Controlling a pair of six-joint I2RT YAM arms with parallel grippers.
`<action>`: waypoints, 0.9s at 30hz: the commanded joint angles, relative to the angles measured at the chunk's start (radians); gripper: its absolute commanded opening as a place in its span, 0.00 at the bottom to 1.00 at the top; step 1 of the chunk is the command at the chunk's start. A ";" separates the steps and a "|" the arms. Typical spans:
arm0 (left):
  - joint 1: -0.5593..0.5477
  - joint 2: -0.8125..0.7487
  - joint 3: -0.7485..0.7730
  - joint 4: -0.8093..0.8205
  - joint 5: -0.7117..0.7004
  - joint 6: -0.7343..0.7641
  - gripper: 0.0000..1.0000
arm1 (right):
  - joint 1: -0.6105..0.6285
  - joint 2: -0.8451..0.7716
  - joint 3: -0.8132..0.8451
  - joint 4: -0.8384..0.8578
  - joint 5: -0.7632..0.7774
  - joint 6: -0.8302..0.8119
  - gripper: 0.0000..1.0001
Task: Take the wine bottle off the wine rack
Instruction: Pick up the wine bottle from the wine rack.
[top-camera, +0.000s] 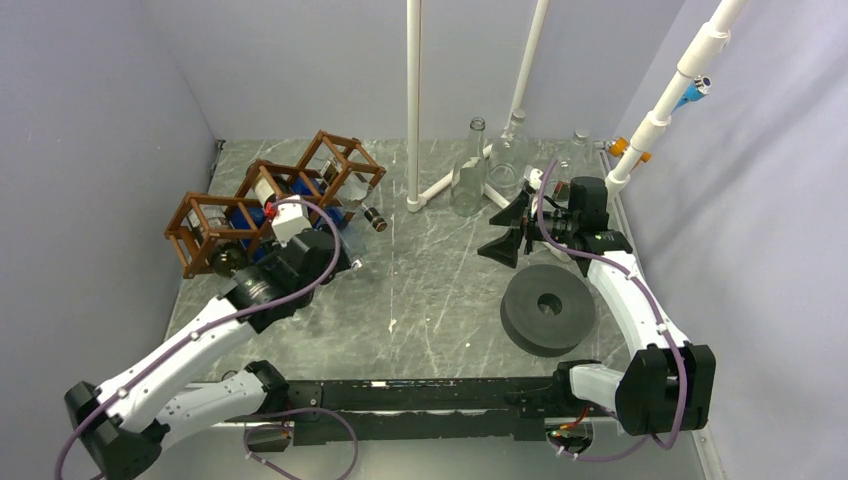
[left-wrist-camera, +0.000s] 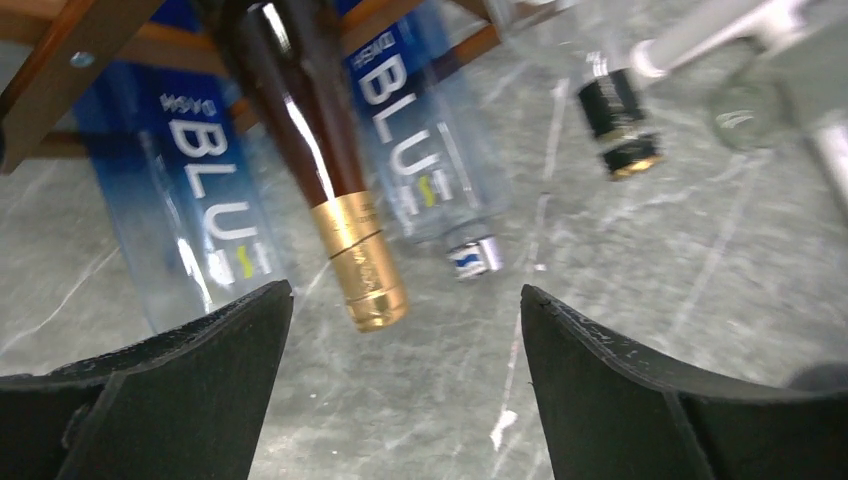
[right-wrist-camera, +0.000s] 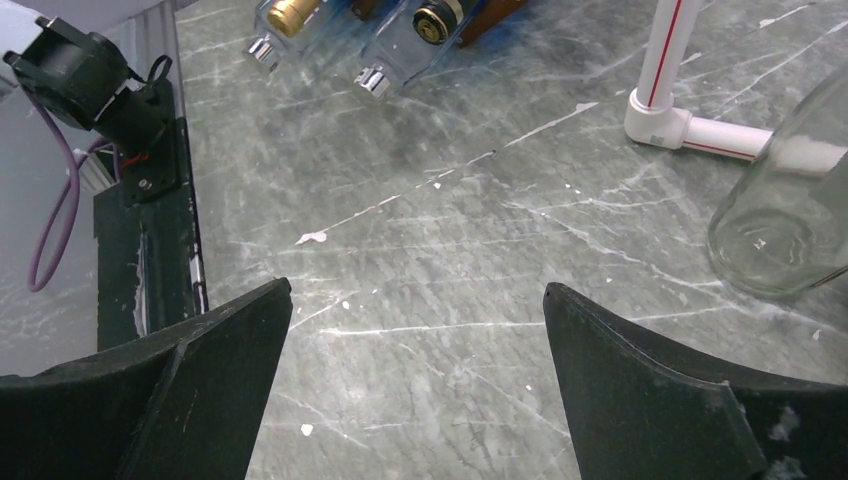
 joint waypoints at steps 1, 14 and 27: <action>0.033 0.089 0.044 -0.125 -0.092 -0.201 0.88 | -0.008 -0.003 -0.008 0.057 -0.048 -0.007 1.00; 0.124 0.215 -0.075 0.173 -0.179 -0.104 0.80 | -0.013 0.001 -0.018 0.056 -0.050 -0.023 1.00; 0.182 0.364 -0.113 0.314 -0.225 -0.073 0.73 | -0.018 0.005 -0.021 0.051 -0.046 -0.035 1.00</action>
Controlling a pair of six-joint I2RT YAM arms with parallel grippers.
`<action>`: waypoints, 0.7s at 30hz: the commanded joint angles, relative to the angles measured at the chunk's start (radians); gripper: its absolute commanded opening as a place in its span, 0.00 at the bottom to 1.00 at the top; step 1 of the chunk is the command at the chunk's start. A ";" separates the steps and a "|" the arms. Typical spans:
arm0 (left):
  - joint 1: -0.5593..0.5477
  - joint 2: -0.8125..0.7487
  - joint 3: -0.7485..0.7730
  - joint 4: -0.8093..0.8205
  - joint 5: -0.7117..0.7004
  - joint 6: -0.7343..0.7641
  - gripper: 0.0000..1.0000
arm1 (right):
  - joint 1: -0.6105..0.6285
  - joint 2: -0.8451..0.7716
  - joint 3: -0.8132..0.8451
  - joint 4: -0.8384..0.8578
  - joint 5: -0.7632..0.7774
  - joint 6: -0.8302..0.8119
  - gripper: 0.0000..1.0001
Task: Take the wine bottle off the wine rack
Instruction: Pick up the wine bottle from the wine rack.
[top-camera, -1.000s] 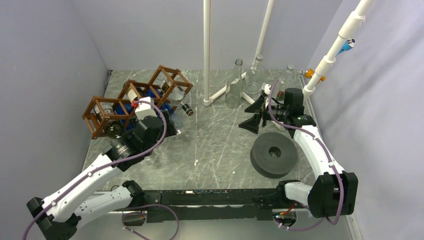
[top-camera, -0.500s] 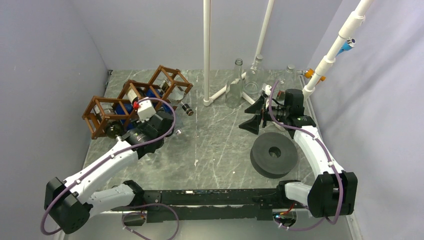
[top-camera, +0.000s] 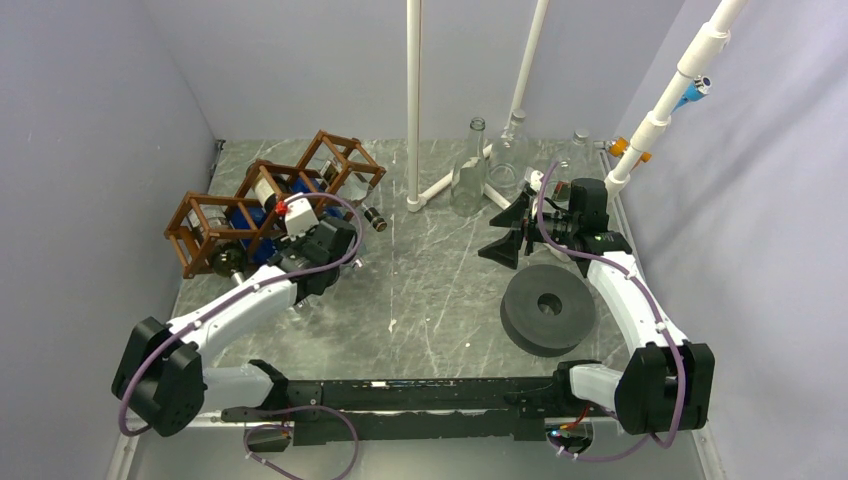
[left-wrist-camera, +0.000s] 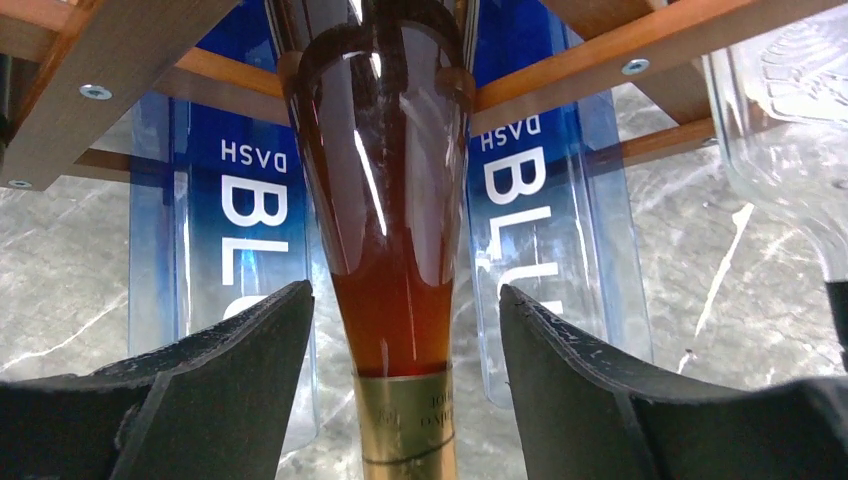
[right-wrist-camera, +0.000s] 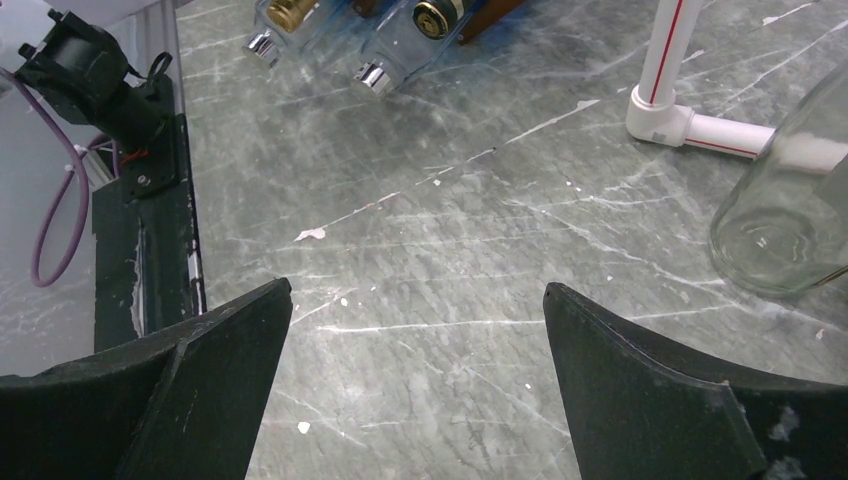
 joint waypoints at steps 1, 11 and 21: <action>0.029 0.036 -0.007 0.082 -0.031 0.018 0.73 | -0.006 0.002 -0.003 0.035 -0.029 -0.025 1.00; 0.066 0.063 -0.040 0.144 0.004 0.025 0.64 | -0.010 0.004 -0.005 0.036 -0.027 -0.028 1.00; 0.094 0.055 -0.041 0.183 0.056 0.045 0.55 | -0.013 0.006 -0.007 0.038 -0.026 -0.030 1.00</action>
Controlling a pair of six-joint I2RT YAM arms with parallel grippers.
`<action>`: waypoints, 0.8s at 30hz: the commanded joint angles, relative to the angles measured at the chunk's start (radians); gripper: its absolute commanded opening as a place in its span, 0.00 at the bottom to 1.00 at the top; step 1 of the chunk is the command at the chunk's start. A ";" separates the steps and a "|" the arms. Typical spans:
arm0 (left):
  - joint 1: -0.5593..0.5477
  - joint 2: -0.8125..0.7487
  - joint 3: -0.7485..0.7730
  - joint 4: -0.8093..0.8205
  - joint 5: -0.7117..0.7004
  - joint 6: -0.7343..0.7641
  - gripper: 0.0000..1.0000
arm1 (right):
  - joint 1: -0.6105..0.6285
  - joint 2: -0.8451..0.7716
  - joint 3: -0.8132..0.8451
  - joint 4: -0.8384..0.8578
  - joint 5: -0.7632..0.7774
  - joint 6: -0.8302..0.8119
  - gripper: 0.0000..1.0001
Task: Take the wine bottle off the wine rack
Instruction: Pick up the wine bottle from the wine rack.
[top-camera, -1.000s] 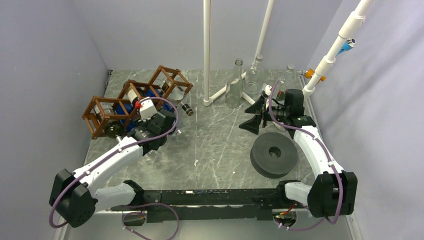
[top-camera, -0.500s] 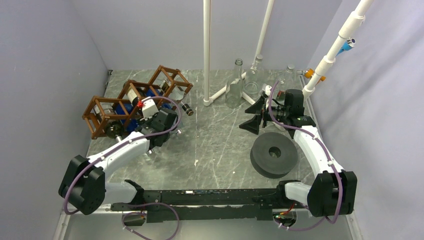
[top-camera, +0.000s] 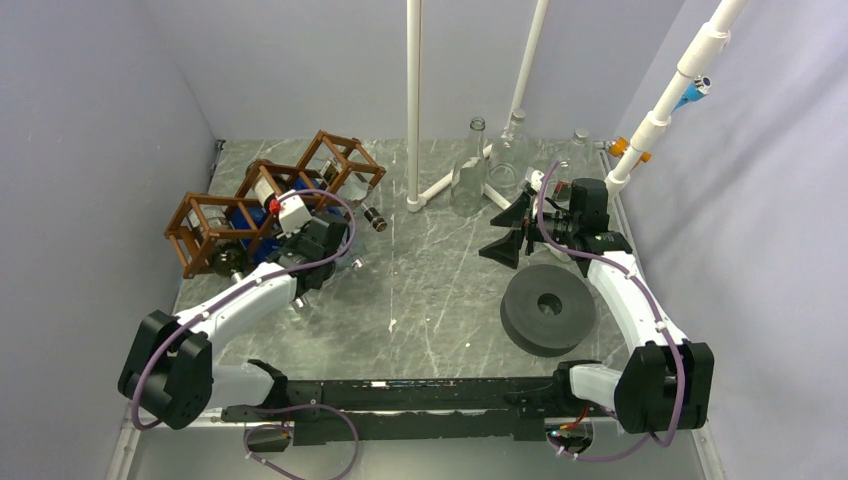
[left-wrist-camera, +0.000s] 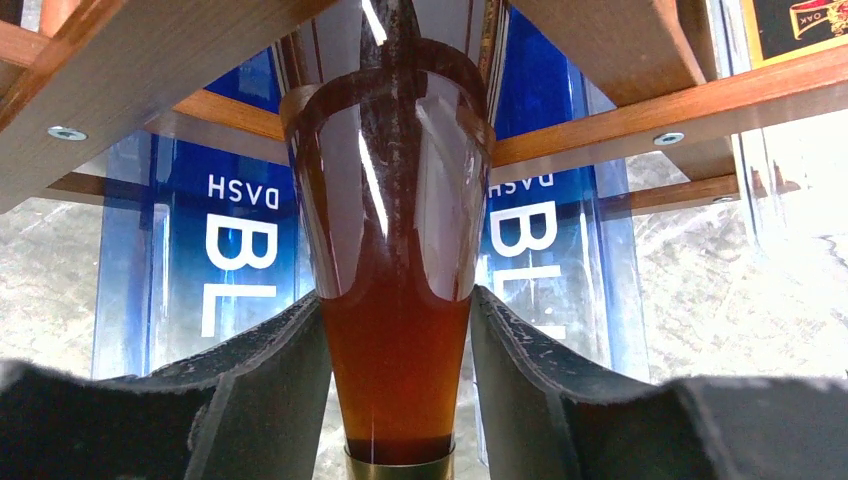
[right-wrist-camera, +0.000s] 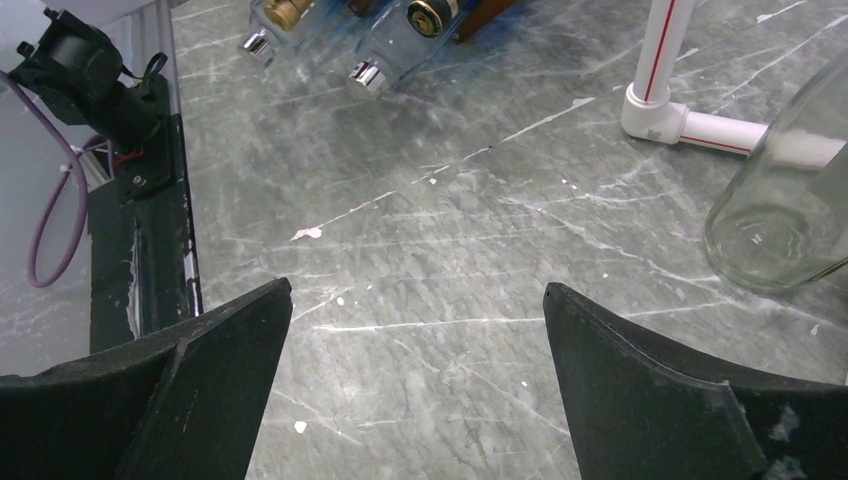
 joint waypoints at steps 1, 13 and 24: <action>0.010 0.000 -0.007 0.035 0.030 0.018 0.54 | -0.006 0.002 -0.006 0.037 -0.026 -0.025 1.00; 0.023 -0.003 0.002 0.001 0.081 -0.009 0.51 | -0.010 0.002 -0.005 0.034 -0.028 -0.025 1.00; 0.030 -0.055 0.053 -0.084 0.122 -0.003 0.00 | -0.013 0.002 -0.004 0.035 -0.032 -0.023 1.00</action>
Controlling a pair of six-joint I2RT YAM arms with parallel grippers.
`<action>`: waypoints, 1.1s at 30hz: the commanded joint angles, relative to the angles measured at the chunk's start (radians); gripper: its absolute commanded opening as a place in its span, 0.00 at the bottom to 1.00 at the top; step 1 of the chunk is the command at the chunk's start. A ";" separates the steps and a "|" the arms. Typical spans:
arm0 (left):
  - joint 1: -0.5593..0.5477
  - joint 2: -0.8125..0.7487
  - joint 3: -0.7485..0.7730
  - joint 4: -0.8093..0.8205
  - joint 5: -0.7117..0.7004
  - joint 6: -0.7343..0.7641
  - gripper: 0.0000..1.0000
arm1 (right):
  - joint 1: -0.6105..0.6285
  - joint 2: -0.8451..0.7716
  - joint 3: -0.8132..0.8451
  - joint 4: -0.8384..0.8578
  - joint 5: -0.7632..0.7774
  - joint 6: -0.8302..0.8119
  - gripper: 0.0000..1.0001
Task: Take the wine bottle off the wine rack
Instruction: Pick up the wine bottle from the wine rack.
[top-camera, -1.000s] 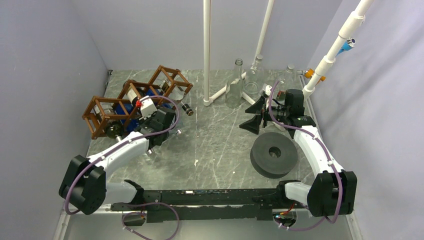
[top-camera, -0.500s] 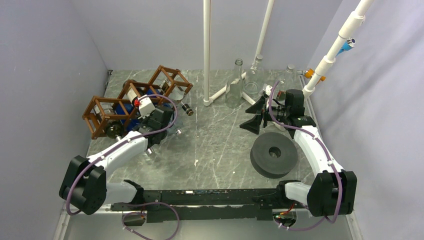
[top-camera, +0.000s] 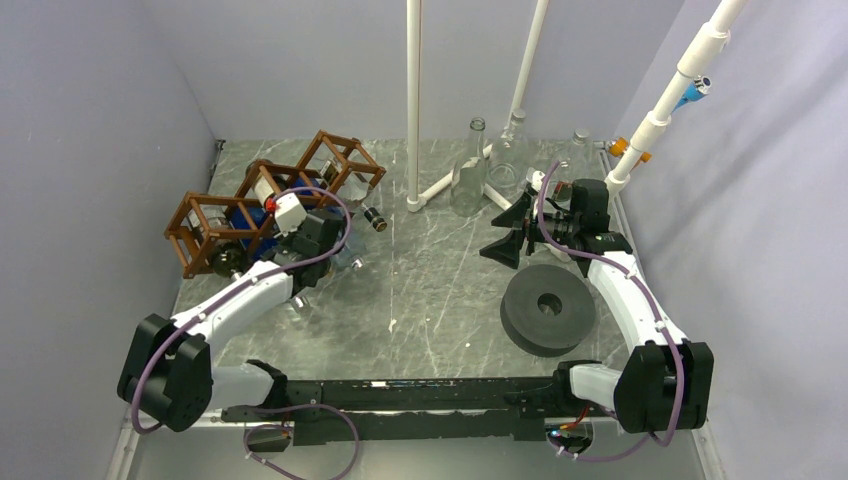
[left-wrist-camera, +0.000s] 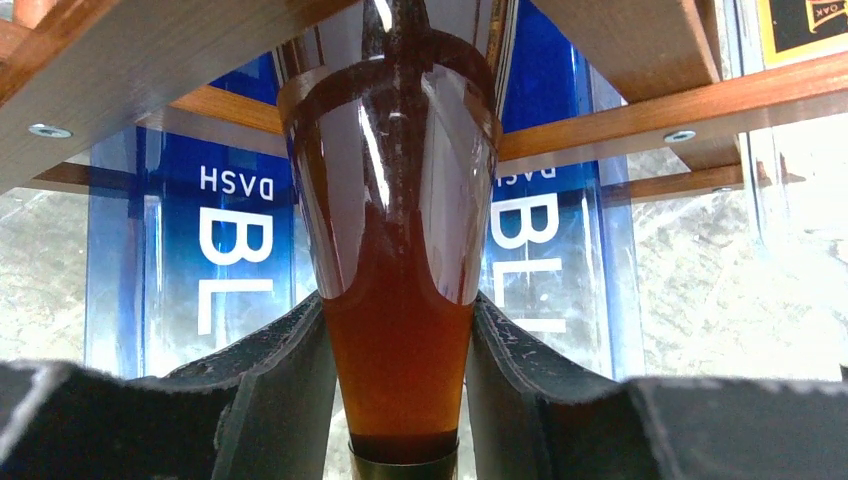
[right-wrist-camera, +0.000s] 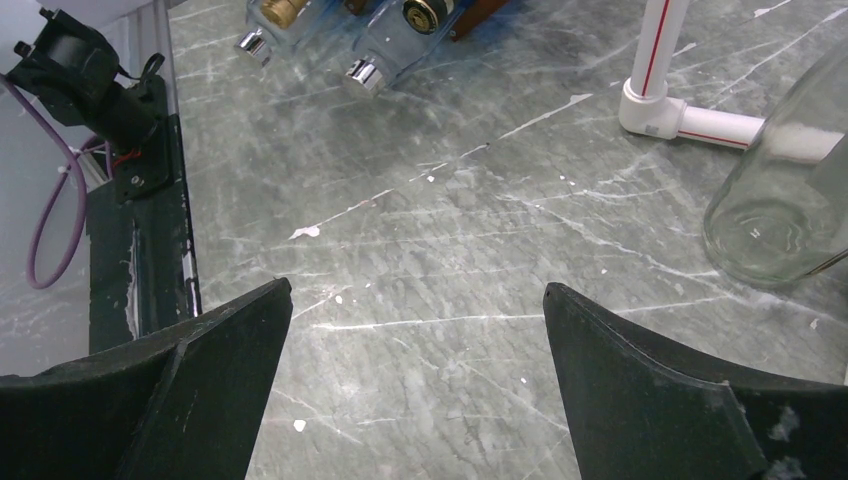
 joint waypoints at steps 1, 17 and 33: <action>-0.001 -0.055 0.044 -0.059 0.046 0.006 0.00 | -0.005 -0.001 0.000 0.034 -0.031 -0.023 1.00; -0.004 -0.186 -0.060 0.073 -0.009 0.079 0.00 | -0.014 -0.005 -0.003 0.036 -0.032 -0.023 1.00; -0.057 -0.323 -0.084 0.008 -0.033 0.077 0.00 | -0.016 -0.004 -0.004 0.037 -0.034 -0.024 1.00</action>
